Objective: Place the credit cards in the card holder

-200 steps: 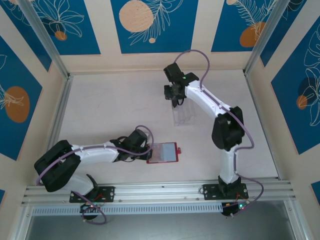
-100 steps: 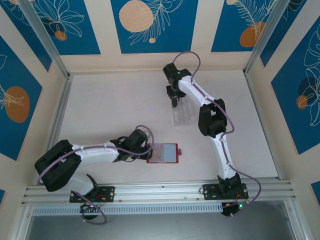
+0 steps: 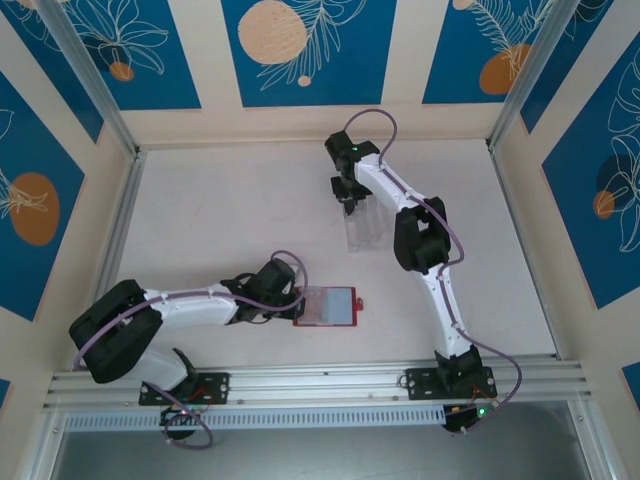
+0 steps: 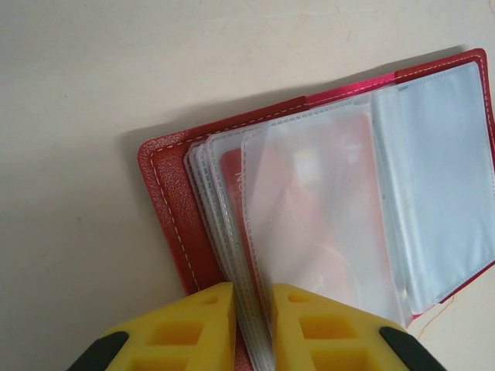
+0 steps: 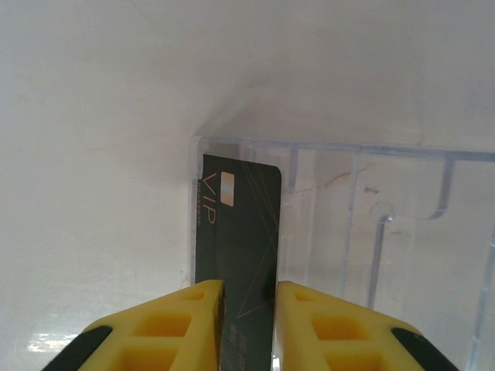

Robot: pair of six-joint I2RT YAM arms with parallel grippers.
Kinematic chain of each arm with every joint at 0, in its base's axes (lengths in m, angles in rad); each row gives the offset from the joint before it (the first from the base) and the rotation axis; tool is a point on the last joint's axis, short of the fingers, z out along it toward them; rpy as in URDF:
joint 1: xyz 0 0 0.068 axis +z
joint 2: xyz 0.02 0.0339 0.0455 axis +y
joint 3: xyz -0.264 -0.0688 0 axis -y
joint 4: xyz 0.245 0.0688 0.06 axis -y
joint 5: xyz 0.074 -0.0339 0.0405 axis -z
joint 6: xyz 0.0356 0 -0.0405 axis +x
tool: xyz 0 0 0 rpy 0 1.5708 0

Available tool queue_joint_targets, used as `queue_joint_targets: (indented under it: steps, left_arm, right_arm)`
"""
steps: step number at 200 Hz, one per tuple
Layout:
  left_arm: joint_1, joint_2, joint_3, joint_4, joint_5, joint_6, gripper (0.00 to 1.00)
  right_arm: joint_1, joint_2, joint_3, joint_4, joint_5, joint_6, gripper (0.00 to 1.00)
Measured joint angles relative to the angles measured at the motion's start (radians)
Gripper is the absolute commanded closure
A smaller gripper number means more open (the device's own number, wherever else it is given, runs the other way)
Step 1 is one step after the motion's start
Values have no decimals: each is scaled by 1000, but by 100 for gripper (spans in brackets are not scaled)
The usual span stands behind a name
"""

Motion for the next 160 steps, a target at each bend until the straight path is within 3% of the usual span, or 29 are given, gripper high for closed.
queue_joint_targets:
  steps: [109,160]
  left_arm:
    - [0,0,-8,19,0,-15,83]
    - [0,0,-8,19,0,-18,83]
  right_arm:
    - [17,0,0,0,-7,-11,84]
    - [17,16,36,-1,-12,-23,100]
